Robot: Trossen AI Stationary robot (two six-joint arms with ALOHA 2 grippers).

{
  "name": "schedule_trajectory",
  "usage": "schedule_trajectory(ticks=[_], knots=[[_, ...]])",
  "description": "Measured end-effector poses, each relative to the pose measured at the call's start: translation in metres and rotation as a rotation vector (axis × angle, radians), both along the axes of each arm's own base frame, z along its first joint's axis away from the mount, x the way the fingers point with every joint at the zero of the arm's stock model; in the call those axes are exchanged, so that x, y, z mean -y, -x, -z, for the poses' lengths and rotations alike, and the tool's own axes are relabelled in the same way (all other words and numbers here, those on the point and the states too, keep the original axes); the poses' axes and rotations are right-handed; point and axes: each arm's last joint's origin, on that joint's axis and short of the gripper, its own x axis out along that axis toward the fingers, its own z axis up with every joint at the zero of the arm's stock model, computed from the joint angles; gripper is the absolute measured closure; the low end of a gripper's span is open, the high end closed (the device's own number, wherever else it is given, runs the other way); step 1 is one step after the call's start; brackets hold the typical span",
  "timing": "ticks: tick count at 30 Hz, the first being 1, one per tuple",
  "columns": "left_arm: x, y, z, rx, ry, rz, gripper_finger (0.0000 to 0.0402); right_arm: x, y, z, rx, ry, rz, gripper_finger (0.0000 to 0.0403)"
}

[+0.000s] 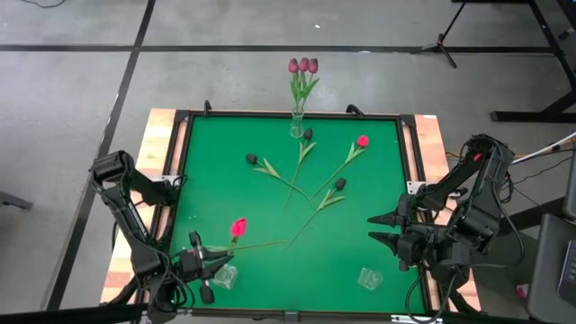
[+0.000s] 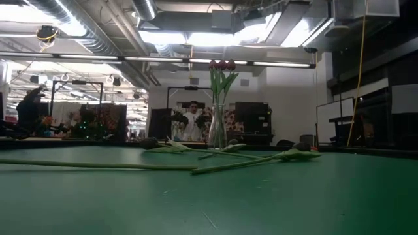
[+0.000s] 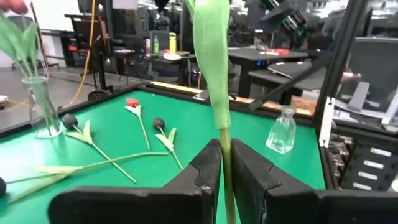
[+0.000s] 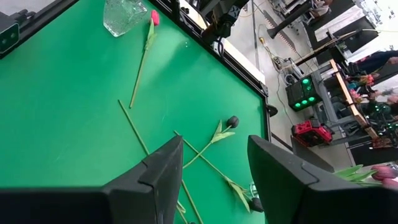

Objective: Sort flowers into vase by color
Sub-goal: Put the middle red tulip into the bottom left transparent vase

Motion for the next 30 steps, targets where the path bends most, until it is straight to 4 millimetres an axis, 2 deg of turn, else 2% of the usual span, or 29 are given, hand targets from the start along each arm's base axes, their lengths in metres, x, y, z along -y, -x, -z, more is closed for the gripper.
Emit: schedule_trajectory(ticks=[10,22,26,30], knots=[[0.002,-0.001,0.001,-0.054,0.041,0.059,0.0365,0.000,0.000,0.000,0.000,0.000,0.000,0.0221],[0.003,-0.002,-0.001,-0.029,0.045,0.043,0.0274,0.000,0.000,0.000,-0.001,-0.029,0.010,0.0221],[0.003,0.000,-0.003,-0.019,0.007,0.029,0.0263,0.000,0.000,0.000,-0.012,-0.036,0.002,0.0221],[-0.001,0.002,-0.014,0.001,0.031,0.023,0.0261,0.000,0.000,0.001,-0.015,-0.036,0.000,0.0221]])
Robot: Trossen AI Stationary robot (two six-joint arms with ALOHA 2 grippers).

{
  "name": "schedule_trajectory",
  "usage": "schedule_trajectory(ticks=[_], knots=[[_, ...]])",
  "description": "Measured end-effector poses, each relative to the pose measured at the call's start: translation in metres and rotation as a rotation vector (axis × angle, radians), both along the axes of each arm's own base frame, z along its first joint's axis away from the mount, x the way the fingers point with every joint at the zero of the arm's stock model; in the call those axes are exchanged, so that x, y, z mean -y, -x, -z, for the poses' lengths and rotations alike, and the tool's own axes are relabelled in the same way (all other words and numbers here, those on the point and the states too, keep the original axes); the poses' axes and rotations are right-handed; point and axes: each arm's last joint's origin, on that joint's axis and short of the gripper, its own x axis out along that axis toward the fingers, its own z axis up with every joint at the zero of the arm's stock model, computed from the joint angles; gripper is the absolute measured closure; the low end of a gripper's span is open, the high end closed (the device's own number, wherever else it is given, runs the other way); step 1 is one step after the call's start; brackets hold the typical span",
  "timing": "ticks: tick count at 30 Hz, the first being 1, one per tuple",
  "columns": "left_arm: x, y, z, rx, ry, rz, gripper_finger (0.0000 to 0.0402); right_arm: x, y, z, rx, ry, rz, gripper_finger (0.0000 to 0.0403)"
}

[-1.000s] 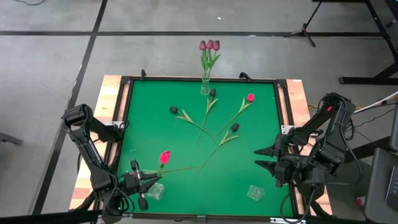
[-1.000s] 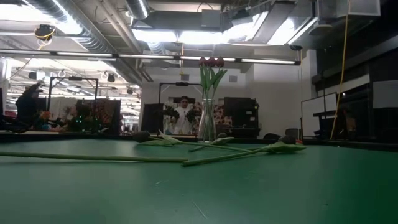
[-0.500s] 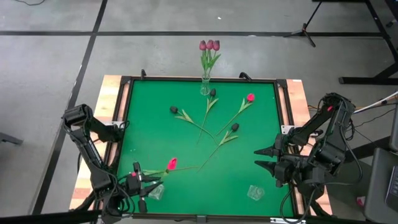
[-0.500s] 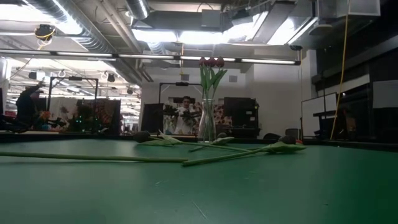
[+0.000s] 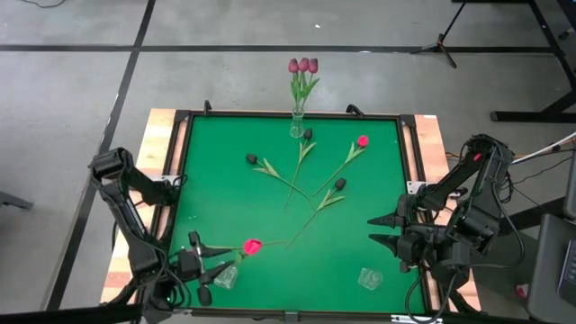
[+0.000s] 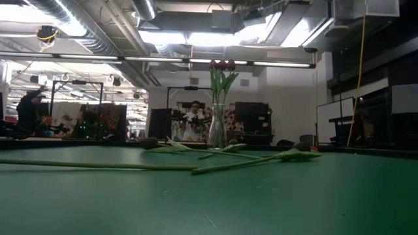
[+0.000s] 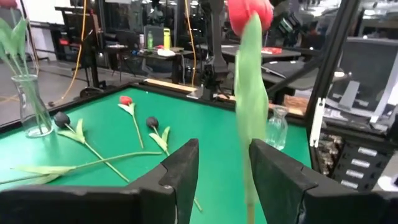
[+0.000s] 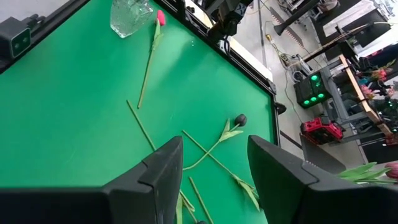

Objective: Sort flowers into vase by color
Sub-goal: Put the middle red tulip into the bottom left transparent vase

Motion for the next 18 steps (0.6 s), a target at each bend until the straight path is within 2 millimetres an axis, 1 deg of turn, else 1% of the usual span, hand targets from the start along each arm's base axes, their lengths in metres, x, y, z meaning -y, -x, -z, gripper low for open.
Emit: schedule_trajectory(ticks=[6,12,15,18], knots=[[-0.009,0.005,-0.022,-0.017,0.063,0.054,0.0261,0.000,0.000,0.000,0.000,0.000,0.000,0.0221],[-0.027,0.015,-0.042,-0.028,0.117,0.084,0.0261,0.000,0.000,0.000,-0.001,0.000,0.000,0.0221],[-0.037,0.018,-0.045,-0.071,0.188,0.113,0.0261,0.001,0.000,0.000,-0.003,-0.010,0.011,0.0221],[-0.052,0.017,-0.038,-0.179,0.298,0.111,0.0263,0.002,0.001,0.001,-0.009,-0.012,0.021,0.0221]])
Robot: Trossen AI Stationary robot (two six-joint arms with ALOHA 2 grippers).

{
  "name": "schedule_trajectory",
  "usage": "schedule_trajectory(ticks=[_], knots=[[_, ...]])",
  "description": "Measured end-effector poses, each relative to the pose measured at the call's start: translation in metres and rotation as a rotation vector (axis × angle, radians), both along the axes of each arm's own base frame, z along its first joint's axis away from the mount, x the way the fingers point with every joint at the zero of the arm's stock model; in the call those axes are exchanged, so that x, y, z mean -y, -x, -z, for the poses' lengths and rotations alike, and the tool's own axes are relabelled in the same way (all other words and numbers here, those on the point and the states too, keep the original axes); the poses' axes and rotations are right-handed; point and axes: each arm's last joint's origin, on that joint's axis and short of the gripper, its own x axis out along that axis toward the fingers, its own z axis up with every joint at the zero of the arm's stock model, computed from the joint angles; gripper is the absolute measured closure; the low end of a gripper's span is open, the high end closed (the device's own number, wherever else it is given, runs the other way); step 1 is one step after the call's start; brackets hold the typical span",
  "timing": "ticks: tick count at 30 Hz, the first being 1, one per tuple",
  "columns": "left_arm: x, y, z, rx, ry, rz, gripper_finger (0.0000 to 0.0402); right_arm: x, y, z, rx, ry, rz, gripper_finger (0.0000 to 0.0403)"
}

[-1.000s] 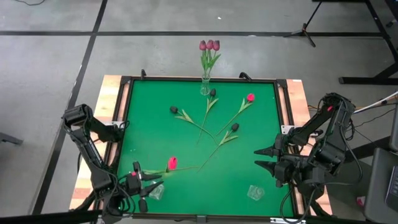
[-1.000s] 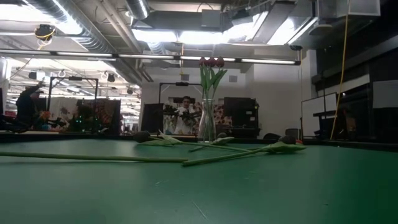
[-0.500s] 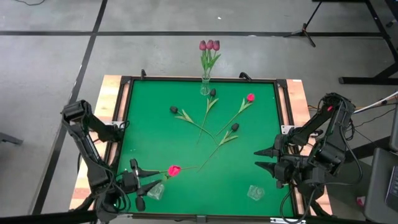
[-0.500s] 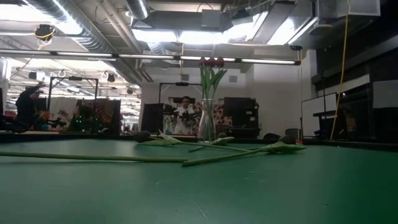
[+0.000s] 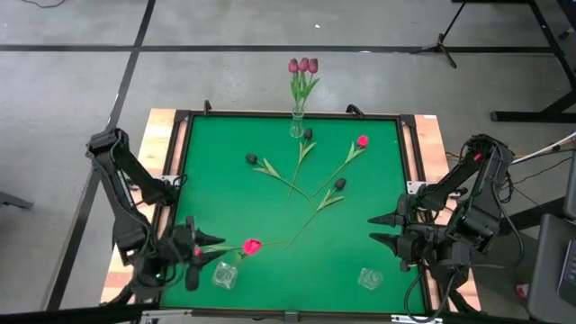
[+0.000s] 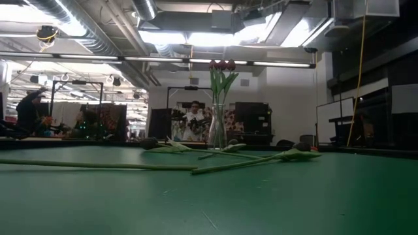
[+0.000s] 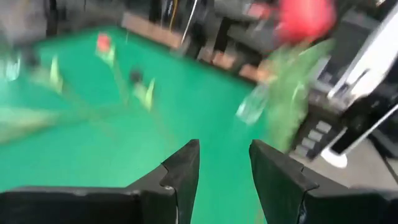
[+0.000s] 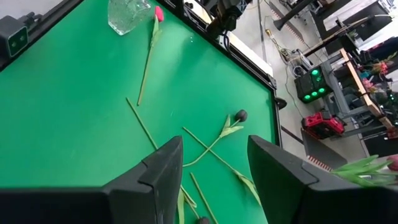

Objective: Sort flowers into vase by color
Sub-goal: Put the middle red tulip into the bottom left transparent vase

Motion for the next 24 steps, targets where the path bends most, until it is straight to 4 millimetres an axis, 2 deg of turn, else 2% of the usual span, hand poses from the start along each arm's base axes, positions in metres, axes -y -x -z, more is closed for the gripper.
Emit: schedule_trajectory(ticks=[4,7,13,16,19,24], knots=[[-0.023,-0.005,0.016,-0.309,0.187,-0.069,0.0264,0.000,0.000,0.000,-0.001,0.001,0.001,0.0221],[-0.033,-0.009,0.024,-0.509,0.280,-0.114,0.0264,0.000,0.000,0.000,-0.001,0.000,0.002,0.0221],[-0.036,-0.015,0.025,-0.539,0.283,-0.099,0.0264,0.002,-0.006,0.005,0.067,-0.037,0.091,0.0221],[-0.036,-0.015,0.025,-0.541,0.280,-0.099,0.0264,0.005,-0.022,0.024,0.070,-0.076,0.145,0.0221],[-0.036,-0.015,0.025,-0.540,0.280,-0.099,0.0264,0.008,-0.048,0.046,0.048,-0.097,0.118,0.0221],[-0.036,-0.015,0.025,-0.541,0.279,-0.099,0.0264,0.017,-0.098,0.057,0.110,-0.197,-0.009,0.0221]])
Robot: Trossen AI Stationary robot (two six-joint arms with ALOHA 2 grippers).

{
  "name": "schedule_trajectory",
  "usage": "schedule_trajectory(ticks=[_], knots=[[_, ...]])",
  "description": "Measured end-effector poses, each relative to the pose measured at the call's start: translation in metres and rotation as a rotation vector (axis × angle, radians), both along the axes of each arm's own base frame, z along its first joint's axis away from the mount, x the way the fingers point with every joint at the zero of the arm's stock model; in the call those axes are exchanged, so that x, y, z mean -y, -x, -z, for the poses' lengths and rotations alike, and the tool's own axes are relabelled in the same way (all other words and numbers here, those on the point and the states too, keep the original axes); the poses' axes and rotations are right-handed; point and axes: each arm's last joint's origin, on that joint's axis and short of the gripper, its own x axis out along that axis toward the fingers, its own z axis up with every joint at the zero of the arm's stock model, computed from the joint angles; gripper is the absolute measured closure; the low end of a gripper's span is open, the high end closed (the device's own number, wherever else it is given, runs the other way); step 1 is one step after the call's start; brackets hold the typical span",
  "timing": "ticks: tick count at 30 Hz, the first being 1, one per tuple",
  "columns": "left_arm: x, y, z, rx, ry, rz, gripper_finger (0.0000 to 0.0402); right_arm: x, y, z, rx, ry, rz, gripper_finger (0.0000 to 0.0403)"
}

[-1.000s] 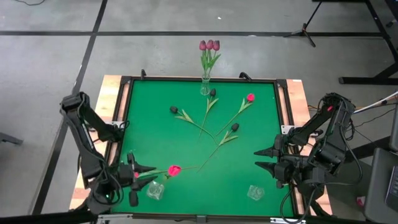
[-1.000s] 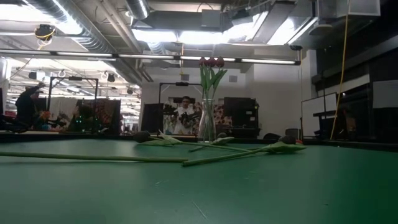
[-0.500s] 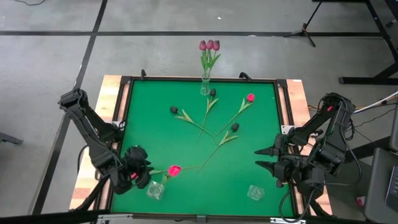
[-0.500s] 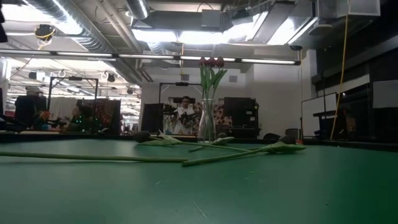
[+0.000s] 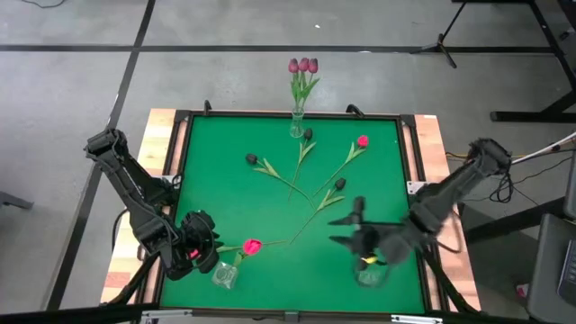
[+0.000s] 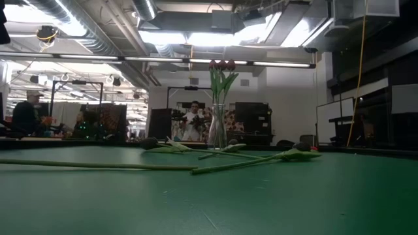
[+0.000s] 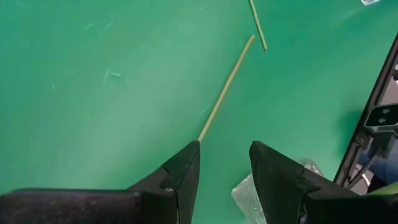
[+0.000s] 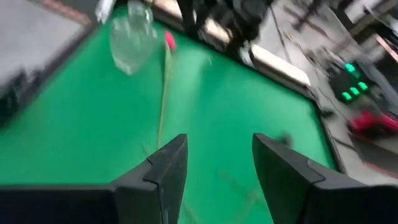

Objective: Sort flowers into vase by color
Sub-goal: Put the middle red tulip into the bottom left transparent vase

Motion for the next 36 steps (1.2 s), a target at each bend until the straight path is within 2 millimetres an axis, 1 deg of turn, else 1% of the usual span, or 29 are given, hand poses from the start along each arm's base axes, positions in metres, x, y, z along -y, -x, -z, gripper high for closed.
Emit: schedule_trajectory(ticks=[4,7,11,14,16,24,30,36], knots=[[-0.002,0.001,0.001,-0.016,-0.021,0.000,0.0264,0.015,-0.036,-0.001,0.091,-0.054,-0.057,0.0221],[-0.004,0.003,0.001,-0.033,-0.043,0.000,0.0264,0.028,-0.059,-0.001,0.168,-0.115,-0.075,0.0221],[-0.004,0.003,0.002,-0.036,-0.050,-0.001,0.0264,0.041,-0.084,0.004,0.248,-0.172,-0.124,0.0221],[-0.004,0.003,0.002,-0.036,-0.051,-0.001,0.0264,0.045,-0.099,0.007,0.304,-0.207,-0.172,0.0221],[-0.005,0.004,0.002,-0.041,-0.057,-0.001,0.0264,0.044,-0.109,0.005,0.321,-0.225,-0.210,0.0221],[-0.007,0.005,0.002,-0.044,-0.079,-0.004,0.0264,0.027,-0.142,-0.006,0.333,-0.236,-0.342,0.0221],[-0.007,0.004,0.002,-0.030,-0.091,-0.009,0.0264,0.018,-0.161,-0.012,0.346,-0.257,-0.412,0.0221],[-0.007,0.004,0.002,-0.029,-0.091,-0.009,0.0264,0.011,-0.173,-0.018,0.368,-0.276,-0.477,0.0221]])
